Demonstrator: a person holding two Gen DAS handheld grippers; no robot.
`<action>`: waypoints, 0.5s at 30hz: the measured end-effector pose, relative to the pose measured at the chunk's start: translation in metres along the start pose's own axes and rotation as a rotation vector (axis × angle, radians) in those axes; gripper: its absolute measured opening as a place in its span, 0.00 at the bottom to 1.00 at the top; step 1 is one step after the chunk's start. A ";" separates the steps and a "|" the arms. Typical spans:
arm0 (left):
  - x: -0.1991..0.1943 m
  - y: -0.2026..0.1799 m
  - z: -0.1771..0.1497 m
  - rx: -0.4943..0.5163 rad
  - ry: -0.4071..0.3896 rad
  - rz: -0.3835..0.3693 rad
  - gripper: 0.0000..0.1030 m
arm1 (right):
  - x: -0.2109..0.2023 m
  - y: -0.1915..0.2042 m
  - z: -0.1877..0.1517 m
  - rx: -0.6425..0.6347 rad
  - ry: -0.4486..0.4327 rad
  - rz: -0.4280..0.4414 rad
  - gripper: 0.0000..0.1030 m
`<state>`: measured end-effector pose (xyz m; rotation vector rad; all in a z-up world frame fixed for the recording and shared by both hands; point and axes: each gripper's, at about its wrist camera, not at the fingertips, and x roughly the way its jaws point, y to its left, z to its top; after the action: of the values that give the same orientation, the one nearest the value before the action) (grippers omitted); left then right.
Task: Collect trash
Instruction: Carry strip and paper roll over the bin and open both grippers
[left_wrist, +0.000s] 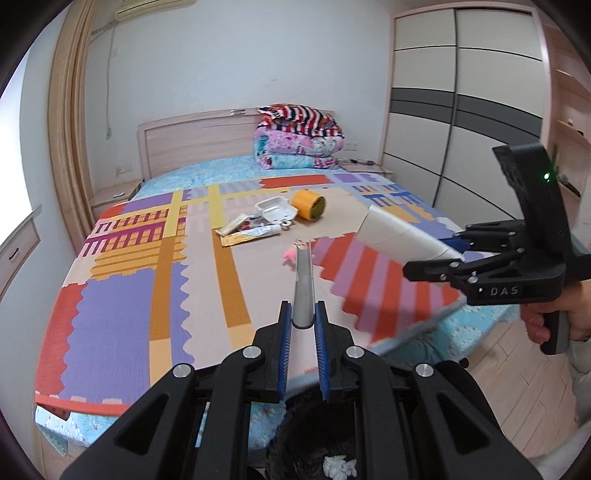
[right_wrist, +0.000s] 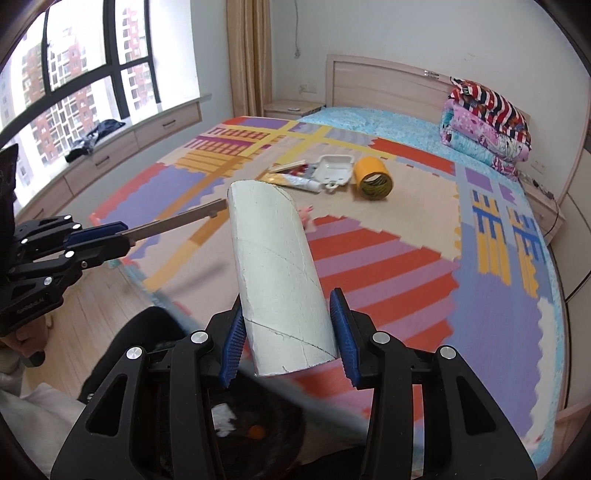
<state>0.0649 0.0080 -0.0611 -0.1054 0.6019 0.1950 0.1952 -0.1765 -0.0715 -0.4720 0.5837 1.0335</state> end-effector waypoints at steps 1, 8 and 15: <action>-0.004 -0.001 -0.002 0.002 -0.003 -0.007 0.12 | -0.002 0.003 -0.003 0.002 -0.001 0.006 0.42; -0.025 -0.011 -0.027 0.015 0.034 -0.086 0.12 | -0.008 0.030 -0.040 0.033 0.019 0.057 0.42; -0.025 -0.023 -0.062 0.046 0.129 -0.132 0.12 | 0.007 0.046 -0.079 0.089 0.093 0.100 0.42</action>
<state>0.0152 -0.0284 -0.0969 -0.1130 0.7253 0.0463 0.1394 -0.2004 -0.1394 -0.4169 0.7391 1.0797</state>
